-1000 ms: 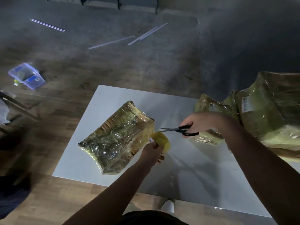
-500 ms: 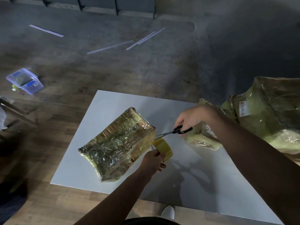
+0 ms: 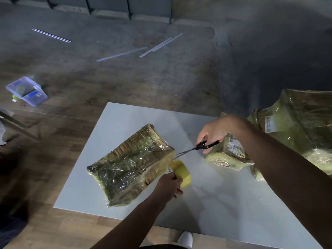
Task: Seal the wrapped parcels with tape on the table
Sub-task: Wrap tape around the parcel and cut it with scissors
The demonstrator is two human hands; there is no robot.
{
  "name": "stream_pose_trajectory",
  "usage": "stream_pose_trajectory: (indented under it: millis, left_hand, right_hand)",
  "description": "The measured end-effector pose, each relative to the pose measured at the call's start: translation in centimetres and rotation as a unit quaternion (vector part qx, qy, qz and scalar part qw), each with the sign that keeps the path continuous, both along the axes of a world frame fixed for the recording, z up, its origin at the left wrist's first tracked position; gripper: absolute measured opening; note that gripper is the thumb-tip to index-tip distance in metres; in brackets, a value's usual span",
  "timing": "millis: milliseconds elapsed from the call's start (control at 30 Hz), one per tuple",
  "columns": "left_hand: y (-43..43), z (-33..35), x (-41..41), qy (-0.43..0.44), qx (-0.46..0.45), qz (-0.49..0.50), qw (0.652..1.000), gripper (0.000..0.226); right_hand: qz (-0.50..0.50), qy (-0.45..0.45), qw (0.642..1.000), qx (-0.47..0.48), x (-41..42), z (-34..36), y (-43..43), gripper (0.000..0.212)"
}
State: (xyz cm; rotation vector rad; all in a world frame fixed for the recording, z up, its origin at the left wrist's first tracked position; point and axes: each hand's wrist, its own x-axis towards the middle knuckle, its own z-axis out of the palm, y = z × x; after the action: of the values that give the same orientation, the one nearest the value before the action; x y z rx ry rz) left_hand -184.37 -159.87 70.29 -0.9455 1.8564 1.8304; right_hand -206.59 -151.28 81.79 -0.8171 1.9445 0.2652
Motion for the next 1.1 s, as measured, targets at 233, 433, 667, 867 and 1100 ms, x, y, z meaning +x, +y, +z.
stream_pose_trajectory:
  millis: [233,433,667,867,1100]
  left_hand:
    - [0.2,0.8,-0.3,0.013,0.014,0.0,1.0,0.012]
    - [0.2,0.6,-0.1,0.01,0.012,-0.002,1.0,0.013]
    - [0.2,0.5,-0.1,0.011,0.023,-0.004,1.0,0.013]
    - [0.2,0.2,-0.3,0.002,0.009,-0.012,1.0,0.013]
    - [-0.1,0.0,-0.6,-0.022,0.007,-0.011,1.0,0.014]
  right_hand:
    - [0.009,-0.026,1.0,0.003,0.6,-1.4,-0.3,0.027]
    - [-0.004,-0.039,0.999,-0.019,0.4,-1.7,-0.2,0.033]
    - [0.024,-0.031,0.999,-0.003,0.8,-2.2,-1.1,0.039]
    - [0.033,-0.008,0.999,-0.012,0.5,-2.2,-1.4,0.035]
    - [0.048,0.011,0.999,-0.012,0.7,-2.2,-1.9,0.032]
